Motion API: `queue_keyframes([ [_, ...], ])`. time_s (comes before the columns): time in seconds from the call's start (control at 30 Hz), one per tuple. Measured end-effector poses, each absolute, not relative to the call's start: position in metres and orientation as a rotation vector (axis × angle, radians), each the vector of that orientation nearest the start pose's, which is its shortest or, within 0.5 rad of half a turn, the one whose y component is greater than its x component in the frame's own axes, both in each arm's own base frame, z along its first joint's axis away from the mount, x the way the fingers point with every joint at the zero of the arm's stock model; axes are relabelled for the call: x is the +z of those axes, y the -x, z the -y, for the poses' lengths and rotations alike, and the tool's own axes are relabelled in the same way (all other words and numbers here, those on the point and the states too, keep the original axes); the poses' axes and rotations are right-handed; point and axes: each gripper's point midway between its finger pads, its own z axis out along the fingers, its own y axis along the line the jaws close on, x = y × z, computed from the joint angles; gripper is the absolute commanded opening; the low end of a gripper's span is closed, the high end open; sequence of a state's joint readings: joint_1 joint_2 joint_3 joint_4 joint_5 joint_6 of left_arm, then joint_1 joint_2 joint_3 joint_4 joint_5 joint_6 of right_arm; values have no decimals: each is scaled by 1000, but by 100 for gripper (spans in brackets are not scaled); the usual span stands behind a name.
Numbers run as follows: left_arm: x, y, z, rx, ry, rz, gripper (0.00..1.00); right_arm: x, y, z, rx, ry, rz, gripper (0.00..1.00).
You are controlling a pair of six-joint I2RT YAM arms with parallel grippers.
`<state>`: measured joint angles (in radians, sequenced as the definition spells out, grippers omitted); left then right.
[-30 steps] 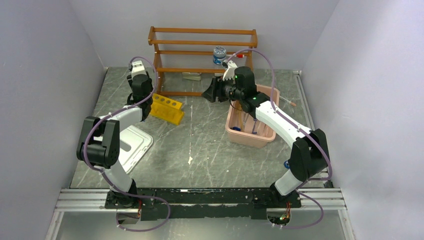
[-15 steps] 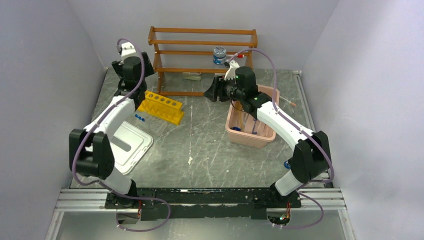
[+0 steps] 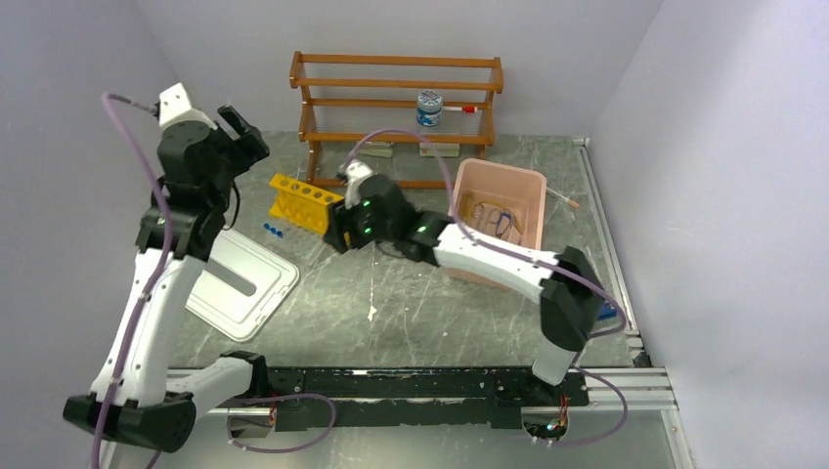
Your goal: Organize the chemistry lab equipment
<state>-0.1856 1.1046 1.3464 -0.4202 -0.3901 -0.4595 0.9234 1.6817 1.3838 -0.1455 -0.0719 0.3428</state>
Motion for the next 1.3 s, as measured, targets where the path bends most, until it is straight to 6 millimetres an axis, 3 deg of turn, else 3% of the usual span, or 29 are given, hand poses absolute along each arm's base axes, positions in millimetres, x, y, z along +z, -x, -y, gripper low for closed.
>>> queue_keyframes([
  [0.13,412,-328,19,-192,516,-1663,81,186,-248,-484,854,799,-2028,56],
  [0.3,442,-295,14,-212,524,-1643,80,148,-211,-544,826,923,-2019,56],
  [0.43,460,-268,6,-210,544,-1619,78,111,-195,-575,761,953,-2045,54],
  [0.47,464,-263,4,-208,549,-1614,78,100,-191,-581,742,963,-2054,49],
  [0.6,473,-245,1,-223,563,-1594,76,67,-183,-591,653,1000,-2078,32],
  [0.7,472,-239,2,-238,563,-1602,74,58,-189,-601,616,993,-2070,29],
  [1.0,463,-248,15,-272,532,-1673,71,55,-212,-619,572,960,-2025,40],
  [1.3,460,-245,17,-280,521,-1690,71,35,-211,-624,574,994,-2028,44],
])
